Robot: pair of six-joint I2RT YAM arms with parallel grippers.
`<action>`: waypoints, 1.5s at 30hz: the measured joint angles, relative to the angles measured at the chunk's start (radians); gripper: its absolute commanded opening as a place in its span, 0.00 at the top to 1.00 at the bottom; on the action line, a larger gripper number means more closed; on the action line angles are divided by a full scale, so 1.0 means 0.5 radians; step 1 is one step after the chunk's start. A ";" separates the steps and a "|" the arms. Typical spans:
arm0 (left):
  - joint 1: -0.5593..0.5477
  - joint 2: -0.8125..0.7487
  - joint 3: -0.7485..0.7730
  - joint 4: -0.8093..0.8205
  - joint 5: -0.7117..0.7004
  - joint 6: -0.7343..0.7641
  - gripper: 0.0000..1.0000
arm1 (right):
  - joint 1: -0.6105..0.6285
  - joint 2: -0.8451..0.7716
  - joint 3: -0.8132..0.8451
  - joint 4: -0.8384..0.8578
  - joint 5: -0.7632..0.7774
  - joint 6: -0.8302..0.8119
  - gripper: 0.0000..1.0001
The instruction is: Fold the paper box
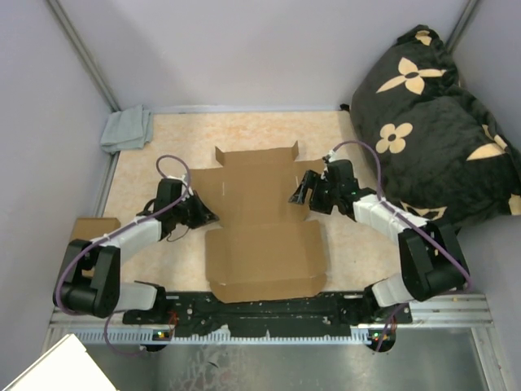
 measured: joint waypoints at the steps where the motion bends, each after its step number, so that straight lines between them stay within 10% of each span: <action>1: -0.005 0.005 0.011 -0.003 0.004 0.001 1.00 | 0.008 0.007 0.001 0.003 -0.005 -0.002 0.24; 21: -0.101 0.184 0.300 -0.062 0.031 0.060 0.66 | 0.213 0.577 0.299 0.044 -0.040 -0.034 0.26; 45: -0.187 0.697 0.526 0.046 0.047 0.020 0.65 | 0.213 0.662 0.340 0.172 -0.087 -0.014 0.27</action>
